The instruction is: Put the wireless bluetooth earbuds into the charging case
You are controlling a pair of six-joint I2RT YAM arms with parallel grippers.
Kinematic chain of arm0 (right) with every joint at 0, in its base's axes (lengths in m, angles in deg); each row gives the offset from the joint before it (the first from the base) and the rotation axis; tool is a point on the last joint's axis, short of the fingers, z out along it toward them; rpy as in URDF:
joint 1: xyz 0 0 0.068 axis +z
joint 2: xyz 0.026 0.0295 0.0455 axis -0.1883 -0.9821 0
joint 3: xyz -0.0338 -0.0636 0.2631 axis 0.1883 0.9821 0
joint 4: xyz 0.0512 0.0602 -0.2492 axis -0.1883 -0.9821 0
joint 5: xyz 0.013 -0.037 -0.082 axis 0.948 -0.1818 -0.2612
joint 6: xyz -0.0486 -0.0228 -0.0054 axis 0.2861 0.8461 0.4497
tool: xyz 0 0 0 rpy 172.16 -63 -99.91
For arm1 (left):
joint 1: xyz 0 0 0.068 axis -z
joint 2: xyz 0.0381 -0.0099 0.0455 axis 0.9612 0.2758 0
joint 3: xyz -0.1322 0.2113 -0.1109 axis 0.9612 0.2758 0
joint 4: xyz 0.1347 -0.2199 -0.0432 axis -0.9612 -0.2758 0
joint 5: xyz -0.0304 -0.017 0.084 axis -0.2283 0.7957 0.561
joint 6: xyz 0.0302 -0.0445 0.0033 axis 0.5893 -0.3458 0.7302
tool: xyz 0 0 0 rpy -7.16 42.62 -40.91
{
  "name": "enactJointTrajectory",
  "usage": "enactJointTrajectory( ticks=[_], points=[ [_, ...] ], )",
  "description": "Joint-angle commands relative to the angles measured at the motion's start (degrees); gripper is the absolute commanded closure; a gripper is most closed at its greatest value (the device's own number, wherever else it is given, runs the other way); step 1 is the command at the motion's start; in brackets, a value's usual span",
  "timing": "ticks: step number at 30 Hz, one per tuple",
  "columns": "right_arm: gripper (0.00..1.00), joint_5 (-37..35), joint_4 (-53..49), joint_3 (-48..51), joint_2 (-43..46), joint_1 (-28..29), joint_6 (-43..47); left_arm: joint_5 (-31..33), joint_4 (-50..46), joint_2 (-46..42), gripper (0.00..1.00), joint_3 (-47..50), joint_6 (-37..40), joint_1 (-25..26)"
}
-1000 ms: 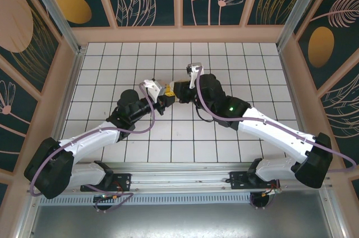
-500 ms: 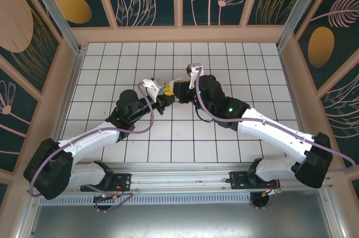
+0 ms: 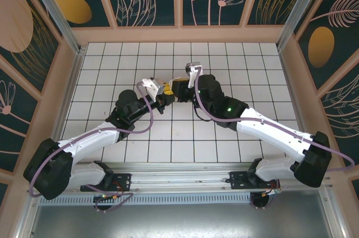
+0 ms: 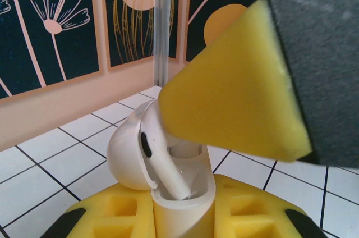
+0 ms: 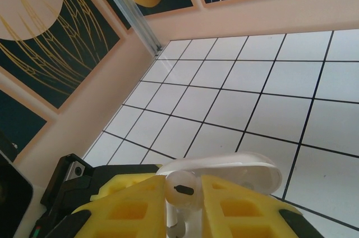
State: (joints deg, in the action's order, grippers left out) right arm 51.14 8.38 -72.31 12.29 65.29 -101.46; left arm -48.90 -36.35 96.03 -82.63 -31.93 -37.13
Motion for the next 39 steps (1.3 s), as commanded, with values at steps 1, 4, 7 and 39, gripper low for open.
enactJointTrajectory(
  ticks=[1, 4, 7, 39],
  points=[
    [0.81, -0.74, 2.34, 1.08, -0.73, 0.45, 1.11, -0.96, 2.37, -1.48, 1.00, -0.79, -0.87, -0.21],
    [0.81, -0.36, 2.82, 1.85, -0.82, 0.48, 0.86, -0.91, 2.39, -1.51, 1.00, -0.79, -0.88, -0.26],
    [0.81, 0.36, 3.22, 2.43, -0.65, 0.52, 0.64, -0.69, 2.44, -1.51, 1.00, -0.70, -0.96, -0.19],
    [0.52, 2.65, -10.92, -8.96, -0.62, -0.91, -1.83, 0.05, 2.59, -2.87, 1.00, 0.27, -1.64, -0.21]
  ],
)
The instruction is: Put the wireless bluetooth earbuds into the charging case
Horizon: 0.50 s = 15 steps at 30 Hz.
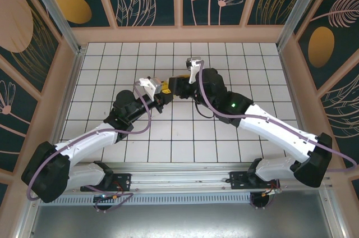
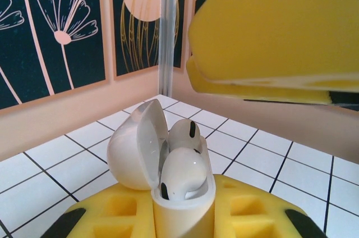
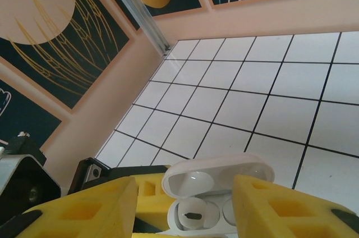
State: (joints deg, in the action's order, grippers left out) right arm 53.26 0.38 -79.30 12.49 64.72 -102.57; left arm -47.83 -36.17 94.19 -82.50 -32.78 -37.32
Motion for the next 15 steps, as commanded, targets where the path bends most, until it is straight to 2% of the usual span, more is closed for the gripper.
enactJointTrajectory(
  ticks=[1, 7, 13, 15],
  points=[
    [0.52, 0.69, -3.18, -2.14, -0.88, -0.47, -0.89, -1.01, 2.31, -1.21, 1.00, 0.13, -0.74, -0.01],
    [0.55, 3.56, -6.15, -5.37, -0.80, -2.40, -0.54, -1.87, 0.62, -1.45, 1.00, -0.52, 0.05, -0.01],
    [0.54, 18.76, -9.01, -6.60, -1.34, -11.82, -0.42, -6.64, -2.98, -1.57, 1.00, -2.33, 1.16, 0.03],
    [0.54, 21.85, -10.01, -6.82, -1.85, -13.36, -0.01, -8.48, -3.43, -0.86, 1.00, -3.22, 1.27, 0.03]
  ],
)
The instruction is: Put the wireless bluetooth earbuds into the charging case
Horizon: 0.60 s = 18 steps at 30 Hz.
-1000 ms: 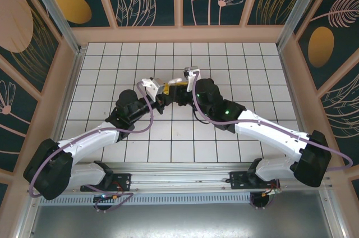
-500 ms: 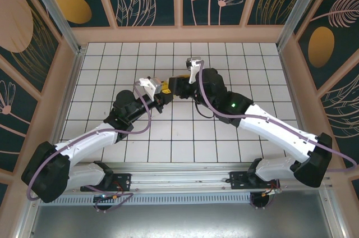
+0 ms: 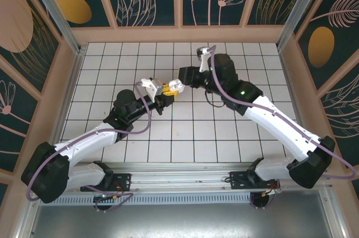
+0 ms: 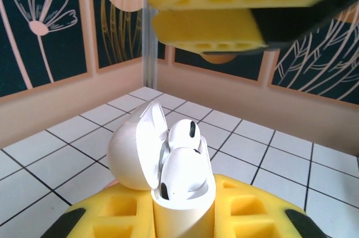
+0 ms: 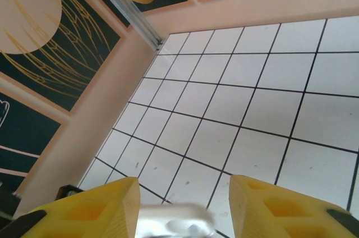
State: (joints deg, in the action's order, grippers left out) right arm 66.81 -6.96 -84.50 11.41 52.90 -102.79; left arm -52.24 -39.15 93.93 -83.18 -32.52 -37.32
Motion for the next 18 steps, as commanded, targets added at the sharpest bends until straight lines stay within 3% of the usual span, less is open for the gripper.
enactJointTrajectory(
  ticks=[1, 9, 18],
  points=[
    [0.53, 9.77, -2.81, -1.50, -0.97, -2.04, 0.54, -5.23, -1.63, -0.02, 1.00, -3.58, 1.23, -0.01],
    [0.52, 22.75, -3.09, -1.46, -2.38, -5.90, -0.59, -10.06, -0.87, 1.78, 1.00, -5.63, -0.44, -0.01],
    [0.51, 30.11, -3.78, -1.39, -5.09, -6.89, 0.33, -12.16, -1.58, 1.57, 1.00, -5.96, -1.86, 0.00]
  ],
)
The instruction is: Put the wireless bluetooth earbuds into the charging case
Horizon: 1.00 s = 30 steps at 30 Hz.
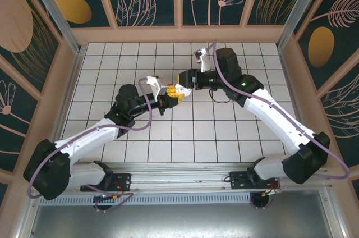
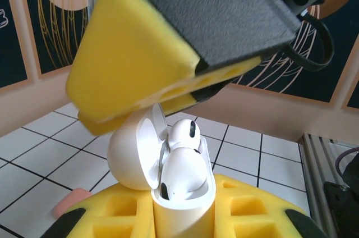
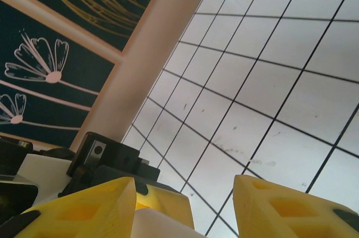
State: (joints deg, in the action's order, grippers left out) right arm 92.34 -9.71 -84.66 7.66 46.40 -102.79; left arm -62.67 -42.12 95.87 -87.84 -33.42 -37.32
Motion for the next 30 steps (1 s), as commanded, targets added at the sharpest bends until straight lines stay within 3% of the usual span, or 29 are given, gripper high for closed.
enactJointTrajectory(
  ticks=[1, 7, 21, 23, 27, 30],
  points=[
    [0.51, 4.97, -0.85, -1.18, -1.67, -0.39, 0.34, -1.82, 1.56, -0.34, 1.00, -1.26, -0.92, -0.01],
    [0.52, 9.70, 1.43, -0.86, -2.19, -0.25, -0.52, -0.08, -0.25, 0.75, 1.00, -2.71, -0.19, -0.02],
    [0.51, 9.06, 3.39, 3.96, 8.35, -0.37, 2.81, 2.97, 0.06, 2.95, 1.00, -0.70, -3.97, -0.96],
    [0.51, 5.07, 2.57, 4.78, 9.84, -0.54, 3.27, 3.87, -0.11, 3.32, 1.00, -0.76, -4.21, -1.02],
    [0.49, -15.95, -3.55, 7.30, 10.72, -1.52, 2.09, 7.97, -2.06, 6.88, 1.00, -1.20, -6.40, -1.63],
    [0.47, -23.83, -4.86, 12.85, 11.14, -3.68, -0.10, 8.87, -3.14, 11.29, 0.97, -1.96, -9.65, -1.86]
  ],
)
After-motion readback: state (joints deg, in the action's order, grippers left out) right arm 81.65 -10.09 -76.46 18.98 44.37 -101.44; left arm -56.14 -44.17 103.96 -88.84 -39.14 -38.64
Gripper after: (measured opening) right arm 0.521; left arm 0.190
